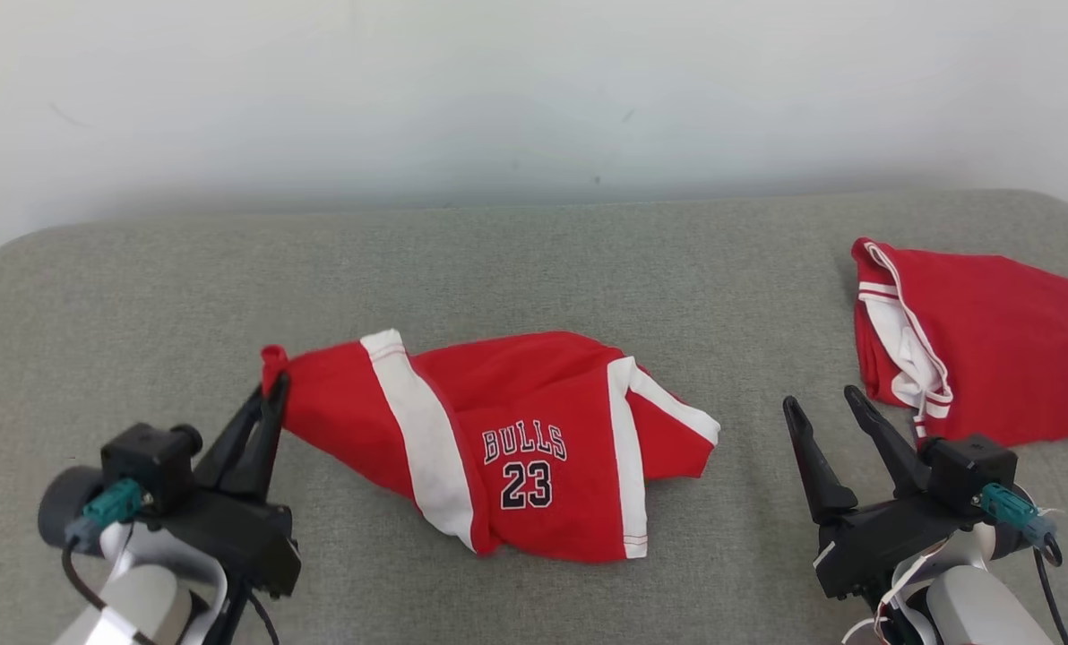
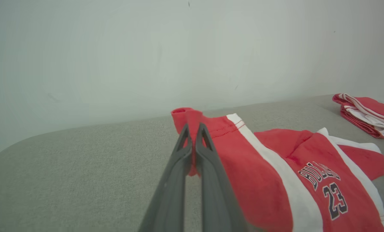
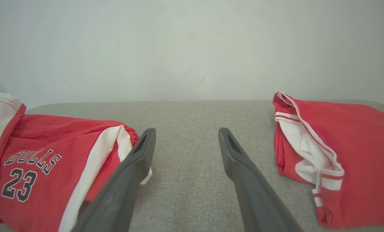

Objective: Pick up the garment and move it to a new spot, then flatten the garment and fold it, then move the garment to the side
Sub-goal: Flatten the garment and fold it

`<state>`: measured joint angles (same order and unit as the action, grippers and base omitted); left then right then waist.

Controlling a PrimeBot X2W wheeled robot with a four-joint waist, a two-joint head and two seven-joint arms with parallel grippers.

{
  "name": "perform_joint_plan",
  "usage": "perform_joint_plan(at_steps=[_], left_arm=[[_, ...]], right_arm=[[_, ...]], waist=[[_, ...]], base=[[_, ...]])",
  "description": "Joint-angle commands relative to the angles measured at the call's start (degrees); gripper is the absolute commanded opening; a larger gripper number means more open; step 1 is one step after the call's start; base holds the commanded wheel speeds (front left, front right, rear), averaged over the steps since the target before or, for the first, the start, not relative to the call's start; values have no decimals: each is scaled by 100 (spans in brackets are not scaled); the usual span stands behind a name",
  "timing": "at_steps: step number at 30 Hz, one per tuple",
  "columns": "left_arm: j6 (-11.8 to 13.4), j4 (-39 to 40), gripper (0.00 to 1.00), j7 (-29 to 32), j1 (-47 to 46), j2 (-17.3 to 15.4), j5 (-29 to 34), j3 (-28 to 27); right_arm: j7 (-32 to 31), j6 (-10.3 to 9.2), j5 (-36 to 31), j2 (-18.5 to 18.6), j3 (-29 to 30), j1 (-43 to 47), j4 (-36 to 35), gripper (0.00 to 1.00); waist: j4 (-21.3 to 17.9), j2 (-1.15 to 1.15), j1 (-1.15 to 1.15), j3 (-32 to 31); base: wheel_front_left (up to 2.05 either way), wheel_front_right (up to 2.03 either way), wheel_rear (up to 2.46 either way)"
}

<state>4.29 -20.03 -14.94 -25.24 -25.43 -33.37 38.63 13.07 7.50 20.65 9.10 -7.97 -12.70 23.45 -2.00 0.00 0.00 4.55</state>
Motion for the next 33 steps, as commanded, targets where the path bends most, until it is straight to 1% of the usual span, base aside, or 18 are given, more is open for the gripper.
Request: perform_joint_plan(at_steps=[1,5,8,12,18,19,20,21,28,33], left_arm=[[34,65,0,-38,123,-47,-20,-13],[82,17,0,-36,420,-90,-99,19],[85,-41,0,-37,625,-30,-248,-21],[99,-112,0,-37,776,9,-281,-30],[-3,-309,0,-38,906,152,-331,-46],[0,-342,24,-38,893,163,-306,-81],[37,-356,81,-38,874,185,-258,-125],[70,-375,100,-38,860,207,-193,-152],[165,-183,100,-39,819,322,212,-447],[103,57,100,-39,813,432,466,-499]], right_arm=[[-5,-3,-8,42,7,33,-19,100],[-19,-3,-1,41,-23,24,-41,100],[-20,-3,13,55,-15,44,-51,100],[-29,-3,21,60,1,56,-67,100],[-50,-4,-2,65,27,53,-102,100],[-55,-3,-5,67,29,44,-104,100],[-56,-3,-7,69,30,39,-106,100],[-56,-3,-8,70,33,35,-110,100],[-58,-4,-20,55,45,27,-114,100],[-45,-3,-6,52,32,19,-100,100]], waist=[[67,0,0,-18],[120,0,0,-29],[151,0,0,-26],[181,0,0,-1],[215,0,0,46],[217,0,0,52],[221,0,0,57],[225,0,0,60],[221,0,0,72],[184,0,0,85]], base=[[0,0,0],[0,0,0],[0,0,0],[0,0,0],[0,0,0],[0,0,0],[0,0,0],[0,0,0],[0,0,0],[0,0,0]])
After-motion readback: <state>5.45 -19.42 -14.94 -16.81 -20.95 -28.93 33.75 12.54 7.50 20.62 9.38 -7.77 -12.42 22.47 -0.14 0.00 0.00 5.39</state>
